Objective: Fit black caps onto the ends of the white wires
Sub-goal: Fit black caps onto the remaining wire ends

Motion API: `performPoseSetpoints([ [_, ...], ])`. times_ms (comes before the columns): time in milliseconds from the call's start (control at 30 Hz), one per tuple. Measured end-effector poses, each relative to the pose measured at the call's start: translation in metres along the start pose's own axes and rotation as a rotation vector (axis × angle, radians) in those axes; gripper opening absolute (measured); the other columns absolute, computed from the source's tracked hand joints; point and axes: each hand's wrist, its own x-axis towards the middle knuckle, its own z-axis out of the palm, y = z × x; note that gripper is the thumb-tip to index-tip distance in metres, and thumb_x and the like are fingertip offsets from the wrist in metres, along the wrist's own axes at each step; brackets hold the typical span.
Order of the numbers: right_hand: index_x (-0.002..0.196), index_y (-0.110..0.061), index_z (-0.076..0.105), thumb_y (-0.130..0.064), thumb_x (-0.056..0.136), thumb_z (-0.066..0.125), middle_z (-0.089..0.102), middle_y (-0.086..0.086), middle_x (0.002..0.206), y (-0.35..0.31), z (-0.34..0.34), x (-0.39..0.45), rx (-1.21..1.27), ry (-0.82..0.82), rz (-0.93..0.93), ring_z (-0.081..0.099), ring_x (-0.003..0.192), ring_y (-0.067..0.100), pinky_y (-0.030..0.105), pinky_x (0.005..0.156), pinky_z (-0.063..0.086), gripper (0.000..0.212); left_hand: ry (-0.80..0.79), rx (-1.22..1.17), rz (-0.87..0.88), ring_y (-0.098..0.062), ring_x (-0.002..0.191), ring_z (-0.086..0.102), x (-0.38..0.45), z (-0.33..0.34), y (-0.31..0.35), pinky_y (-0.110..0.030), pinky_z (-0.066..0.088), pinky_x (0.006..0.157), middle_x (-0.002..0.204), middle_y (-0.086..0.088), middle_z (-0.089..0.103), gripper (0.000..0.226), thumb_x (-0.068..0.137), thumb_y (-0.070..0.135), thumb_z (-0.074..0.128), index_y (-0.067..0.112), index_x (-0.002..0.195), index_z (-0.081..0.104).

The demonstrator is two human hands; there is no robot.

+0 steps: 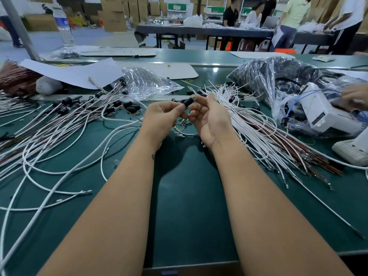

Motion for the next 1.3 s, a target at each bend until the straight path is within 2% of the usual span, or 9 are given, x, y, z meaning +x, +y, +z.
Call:
performPoseSetpoints([
  [167, 0.090, 0.000, 0.062, -0.024, 0.106, 0.034, 0.055, 0.001, 0.049, 0.001, 0.002, -0.001, -0.030, -0.058, -0.023, 0.048, 0.041, 0.010, 0.022, 0.047, 0.046, 0.040, -0.079, -0.016, -0.045, -0.005, 0.043, 0.041, 0.000, -0.003, 0.001, -0.014, 0.033, 0.045, 0.055, 0.005, 0.065, 0.021, 0.096, 0.012, 0.056, 0.012, 0.079, 0.068],
  [333, 0.085, -0.004, 0.066, -0.029, 0.105, 0.037, 0.048, 0.000, 0.054, 0.004, 0.003, 0.002, -0.157, -0.009, -0.037, 0.038, 0.049, 0.010, 0.027, 0.058, 0.036, 0.044, -0.067, 0.004, -0.022, -0.003, 0.042, 0.042, -0.003, 0.001, 0.005, -0.013, 0.034, 0.046, 0.051, 0.007, 0.064, 0.013, 0.092, 0.007, 0.061, 0.010, 0.081, 0.066],
  [467, 0.066, -0.012, 0.060, -0.040, 0.102, 0.037, 0.056, -0.001, 0.057, 0.006, 0.012, -0.002, -0.172, 0.013, -0.003, 0.046, 0.048, 0.011, 0.020, 0.043, 0.036, 0.050, -0.034, -0.003, 0.003, -0.004, 0.041, 0.049, -0.005, 0.011, 0.010, -0.014, 0.040, 0.045, 0.054, 0.004, 0.065, 0.016, 0.088, 0.004, 0.065, 0.009, 0.072, 0.066],
  [600, 0.062, -0.016, 0.041, -0.045, 0.101, 0.029, 0.064, 0.002, 0.088, 0.007, 0.014, -0.005, 0.053, -0.058, 0.036, 0.048, 0.051, 0.013, 0.015, 0.040, 0.026, 0.050, -0.029, -0.002, 0.031, -0.004, 0.039, 0.048, -0.006, 0.023, 0.010, -0.015, 0.039, 0.042, 0.048, 0.002, 0.060, 0.024, 0.089, 0.003, 0.064, 0.006, 0.065, 0.062],
  [700, 0.060, -0.016, 0.034, -0.044, 0.100, 0.032, 0.066, 0.004, 0.064, 0.009, 0.018, -0.008, 0.083, -0.033, 0.032, 0.050, 0.044, 0.013, 0.014, 0.038, 0.030, 0.049, -0.001, 0.029, 0.041, -0.001, 0.043, 0.048, -0.006, 0.027, 0.006, -0.015, 0.040, 0.047, 0.050, 0.004, 0.058, 0.024, 0.087, 0.003, 0.067, 0.004, 0.063, 0.063],
  [767, 0.058, -0.017, 0.029, -0.037, 0.099, 0.036, 0.054, -0.002, 0.044, 0.010, 0.021, -0.008, 0.138, 0.032, 0.039, 0.050, 0.040, 0.012, 0.015, 0.044, 0.038, 0.046, 0.022, 0.112, 0.077, -0.005, 0.058, 0.048, -0.007, 0.030, 0.004, -0.020, 0.041, 0.058, 0.064, -0.005, 0.059, 0.020, 0.084, 0.003, 0.068, -0.003, 0.066, 0.064],
  [900, 0.055, -0.017, 0.027, -0.027, 0.092, 0.041, 0.035, 0.002, 0.056, 0.012, 0.022, -0.004, 0.114, 0.156, -0.051, 0.038, 0.051, 0.017, 0.026, 0.056, 0.035, 0.041, 0.040, 0.211, 0.147, -0.012, 0.068, 0.047, -0.010, 0.036, 0.003, -0.031, 0.043, 0.063, 0.078, -0.029, 0.063, 0.018, 0.083, 0.002, 0.065, -0.010, 0.069, 0.065],
  [1133, 0.055, -0.017, 0.027, -0.019, 0.093, 0.035, 0.035, -0.005, 0.044, 0.010, 0.021, -0.002, 0.174, 0.214, -0.111, 0.038, 0.041, 0.013, 0.022, 0.050, 0.037, 0.039, 0.030, 0.181, 0.157, -0.007, 0.068, 0.050, -0.011, 0.039, 0.004, -0.024, 0.044, 0.065, 0.079, -0.021, 0.068, 0.011, 0.083, 0.003, 0.068, -0.003, 0.075, 0.072],
  [1300, 0.070, -0.013, 0.048, -0.036, 0.101, 0.042, 0.053, 0.002, 0.055, 0.014, 0.025, -0.007, 0.103, 0.137, -0.070, 0.054, 0.051, 0.014, 0.024, 0.056, 0.048, 0.039, 0.042, 0.103, 0.146, -0.005, 0.071, 0.063, -0.007, 0.037, 0.006, -0.030, 0.054, 0.074, 0.078, -0.001, 0.074, 0.009, 0.084, 0.006, 0.068, 0.010, 0.084, 0.076],
])
